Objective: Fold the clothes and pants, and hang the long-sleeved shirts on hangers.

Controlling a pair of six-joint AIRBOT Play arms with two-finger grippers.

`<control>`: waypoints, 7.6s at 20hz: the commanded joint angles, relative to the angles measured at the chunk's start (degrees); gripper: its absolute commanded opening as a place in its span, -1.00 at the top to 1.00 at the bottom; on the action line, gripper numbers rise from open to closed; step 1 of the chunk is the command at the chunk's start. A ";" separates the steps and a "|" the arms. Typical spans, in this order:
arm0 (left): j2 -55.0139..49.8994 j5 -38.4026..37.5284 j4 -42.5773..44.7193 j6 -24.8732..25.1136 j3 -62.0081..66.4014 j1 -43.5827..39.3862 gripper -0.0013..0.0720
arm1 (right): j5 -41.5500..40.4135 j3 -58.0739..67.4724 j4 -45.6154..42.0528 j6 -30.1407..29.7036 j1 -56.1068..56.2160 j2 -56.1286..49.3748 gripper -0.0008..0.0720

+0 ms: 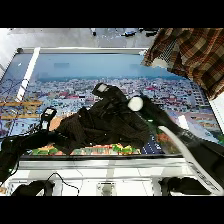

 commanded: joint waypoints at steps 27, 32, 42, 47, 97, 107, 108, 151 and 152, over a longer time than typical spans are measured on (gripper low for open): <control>4.87 -15.23 1.57 4.55 6.58 0.24 0.89 | 21.14 30.62 -8.17 20.74 -7.13 2.21 0.88; 5.07 -17.16 -4.92 5.14 6.69 0.24 -0.45 | 21.68 30.62 -7.82 21.86 -7.10 4.13 0.88; 14.27 -6.12 8.48 -6.60 10.60 28.85 -0.31 | 21.44 30.56 -7.82 22.40 -7.10 0.83 0.88; -6.51 -12.50 -7.65 2.23 10.88 50.62 -0.31 | 21.46 30.56 -7.80 22.40 -7.10 0.83 0.88; 17.84 19.47 -12.66 31.10 25.40 17.59 0.90 | 13.94 30.40 -10.78 32.50 -18.47 -1.33 0.88; 22.12 13.51 -7.48 31.95 25.46 17.11 0.90 | 15.10 30.38 -14.36 32.28 -18.58 -1.40 0.88; 23.47 12.72 -7.98 31.95 25.49 17.14 0.90 | 15.02 30.38 -14.95 32.30 -18.60 -1.51 0.87; 20.61 -3.43 -24.94 37.55 0.85 8.55 0.90 | 32.72 35.76 15.04 22.08 -9.62 -2.12 0.87; 20.61 -4.57 -25.16 37.59 -0.48 7.21 0.90 | 32.65 35.76 13.79 21.90 -8.02 -2.12 0.87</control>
